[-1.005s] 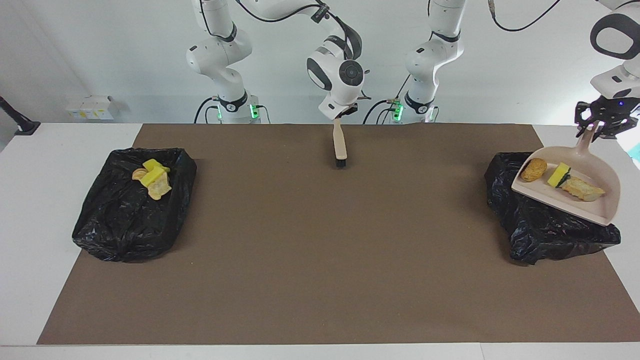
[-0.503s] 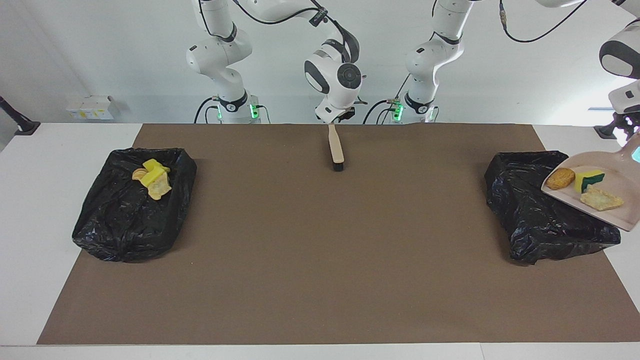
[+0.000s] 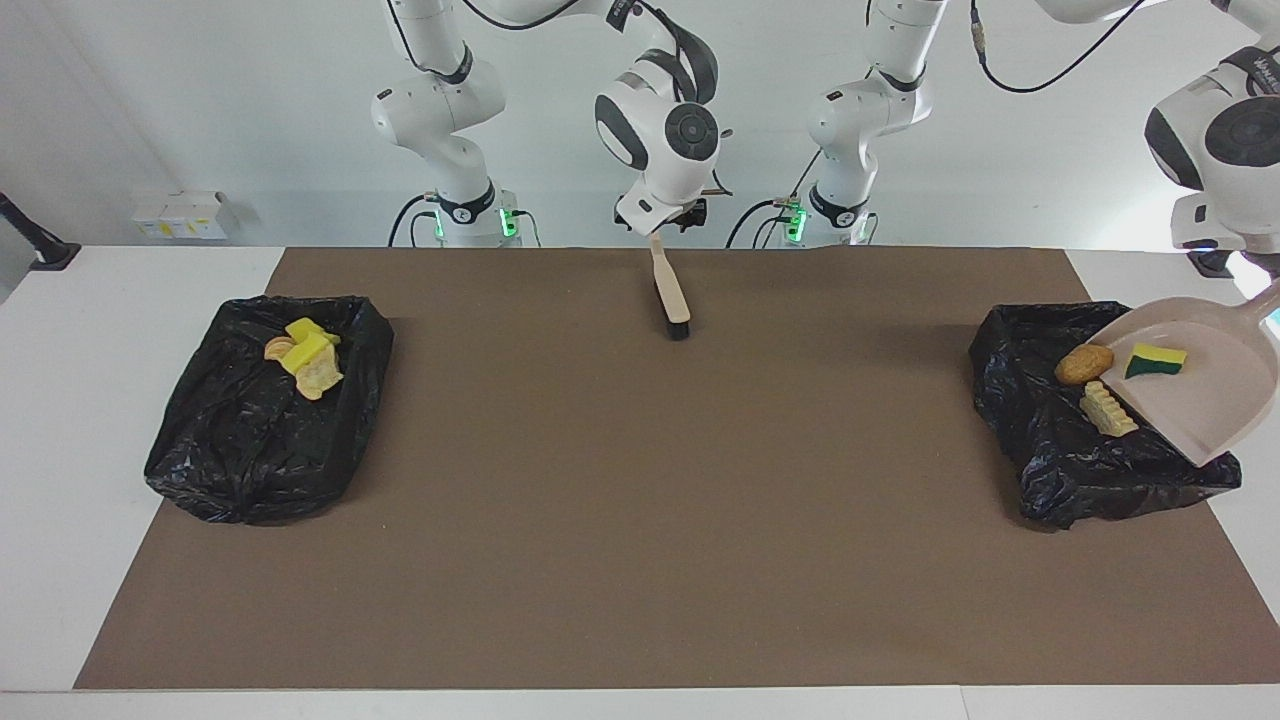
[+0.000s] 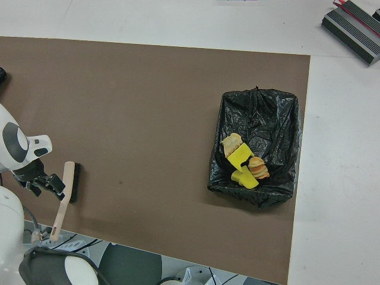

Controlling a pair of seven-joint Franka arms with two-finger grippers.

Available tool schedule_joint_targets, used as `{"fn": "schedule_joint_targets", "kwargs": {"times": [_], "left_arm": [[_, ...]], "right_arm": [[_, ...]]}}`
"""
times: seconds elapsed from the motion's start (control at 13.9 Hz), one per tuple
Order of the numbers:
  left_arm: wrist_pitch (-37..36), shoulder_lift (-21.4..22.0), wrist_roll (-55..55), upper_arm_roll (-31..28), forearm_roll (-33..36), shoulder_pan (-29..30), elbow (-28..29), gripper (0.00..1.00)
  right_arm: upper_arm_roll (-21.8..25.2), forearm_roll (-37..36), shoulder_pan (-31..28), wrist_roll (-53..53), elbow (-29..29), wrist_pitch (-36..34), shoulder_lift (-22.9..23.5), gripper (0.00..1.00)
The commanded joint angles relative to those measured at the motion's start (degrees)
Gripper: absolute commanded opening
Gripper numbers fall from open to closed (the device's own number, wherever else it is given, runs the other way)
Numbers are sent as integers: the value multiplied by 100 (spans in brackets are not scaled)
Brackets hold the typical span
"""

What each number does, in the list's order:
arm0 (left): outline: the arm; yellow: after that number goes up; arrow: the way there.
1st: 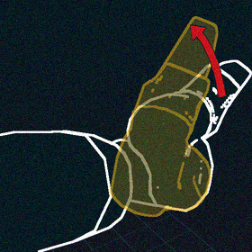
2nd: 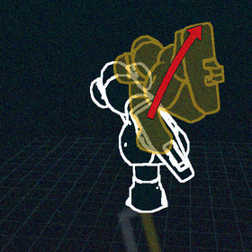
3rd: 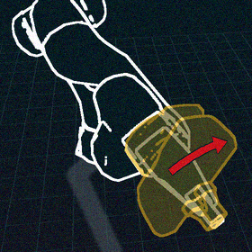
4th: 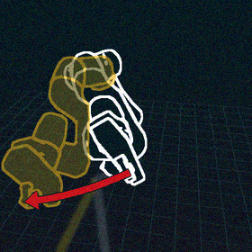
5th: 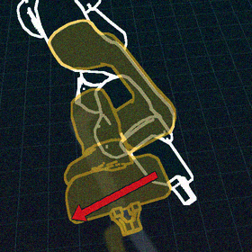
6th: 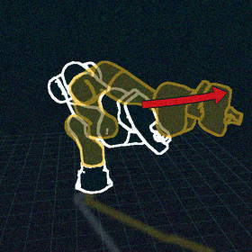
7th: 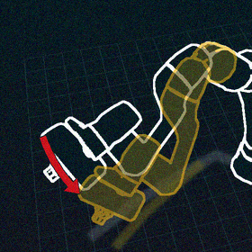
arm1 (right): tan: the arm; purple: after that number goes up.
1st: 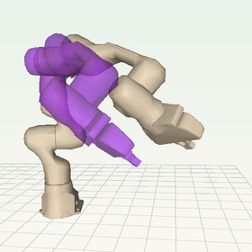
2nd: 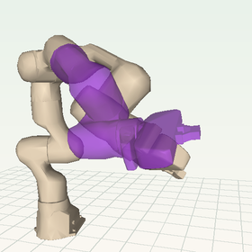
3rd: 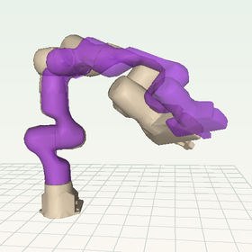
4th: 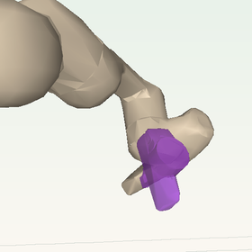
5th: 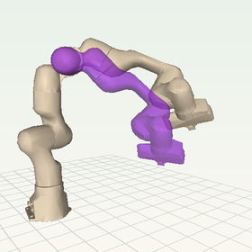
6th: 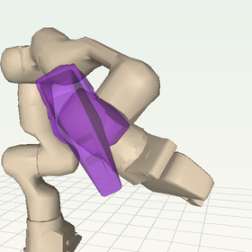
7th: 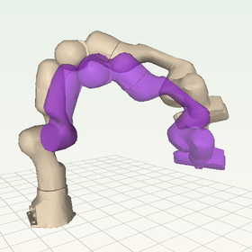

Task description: Sweep and dump trash in bin

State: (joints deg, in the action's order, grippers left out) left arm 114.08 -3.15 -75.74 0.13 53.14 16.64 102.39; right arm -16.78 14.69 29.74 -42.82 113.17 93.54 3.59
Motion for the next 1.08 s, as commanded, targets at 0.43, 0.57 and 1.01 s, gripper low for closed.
{"fn": "schedule_joint_targets", "kwargs": {"times": [0.43, 0.57, 1.01], "left_arm": [[-878, 60, -99, -57, 1480, -1127, -79, 0], [-923, 69, -99, -57, 1489, -1216, -53, 0], [-940, 157, -976, -31, 1507, -1260, -376, 0]], "right_arm": [[-62, -966, -1171, 1888, -1131, -1014, -34, 100], [-36, -1178, -1320, 2207, -1209, -1004, -42, 100], [-19, -1205, -2427, 2926, -1965, -1083, -165, 100]]}}
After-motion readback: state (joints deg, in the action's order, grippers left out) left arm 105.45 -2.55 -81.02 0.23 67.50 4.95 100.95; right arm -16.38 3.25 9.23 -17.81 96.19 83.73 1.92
